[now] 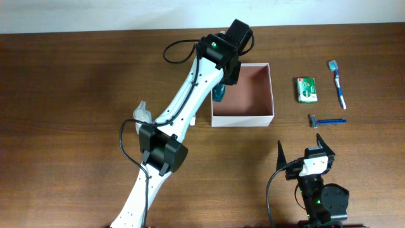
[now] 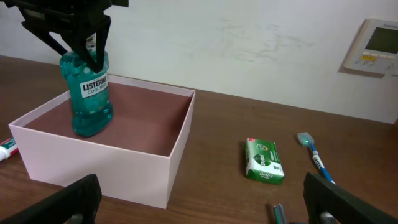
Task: Pack container
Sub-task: 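Lower the Listerine bottle into the box's back-left corner and release, then withdraw the left gripper and move it over the clear soap bottle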
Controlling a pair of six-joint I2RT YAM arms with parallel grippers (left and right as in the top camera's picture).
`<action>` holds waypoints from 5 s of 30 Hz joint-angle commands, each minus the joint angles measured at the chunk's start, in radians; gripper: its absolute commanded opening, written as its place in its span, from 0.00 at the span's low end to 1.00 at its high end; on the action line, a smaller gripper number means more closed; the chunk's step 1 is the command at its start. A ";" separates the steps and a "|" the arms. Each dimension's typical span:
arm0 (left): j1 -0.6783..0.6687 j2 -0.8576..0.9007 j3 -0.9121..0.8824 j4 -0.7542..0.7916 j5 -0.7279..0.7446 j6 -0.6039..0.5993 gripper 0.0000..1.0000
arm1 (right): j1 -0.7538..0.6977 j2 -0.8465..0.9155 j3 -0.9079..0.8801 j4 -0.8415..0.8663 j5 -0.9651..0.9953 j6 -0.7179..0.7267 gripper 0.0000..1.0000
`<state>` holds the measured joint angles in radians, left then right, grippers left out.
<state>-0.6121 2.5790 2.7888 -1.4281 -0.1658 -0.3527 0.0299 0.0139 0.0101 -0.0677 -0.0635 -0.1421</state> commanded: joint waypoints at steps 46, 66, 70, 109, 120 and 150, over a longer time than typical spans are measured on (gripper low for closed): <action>0.008 0.043 0.009 -0.009 -0.014 -0.070 0.36 | 0.009 -0.011 -0.005 -0.007 0.012 0.001 0.99; 0.008 0.043 0.010 0.002 -0.015 -0.044 0.64 | 0.009 -0.011 -0.005 -0.007 0.013 0.001 0.99; 0.008 0.043 0.013 0.003 -0.015 -0.035 0.70 | 0.009 -0.011 -0.005 -0.007 0.013 0.001 0.99; 0.277 -0.389 0.250 -0.260 -0.032 0.212 0.99 | 0.009 -0.011 -0.005 -0.007 0.012 0.001 0.99; 0.394 -0.709 -0.301 -0.260 -0.006 0.186 0.99 | 0.009 -0.011 -0.005 -0.007 0.012 0.001 0.99; 0.426 -0.763 -1.138 0.122 0.077 0.191 0.99 | 0.009 -0.011 -0.005 -0.007 0.012 0.001 0.99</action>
<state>-0.2047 1.8248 1.6833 -1.3262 -0.1005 -0.1715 0.0299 0.0139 0.0101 -0.0681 -0.0639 -0.1421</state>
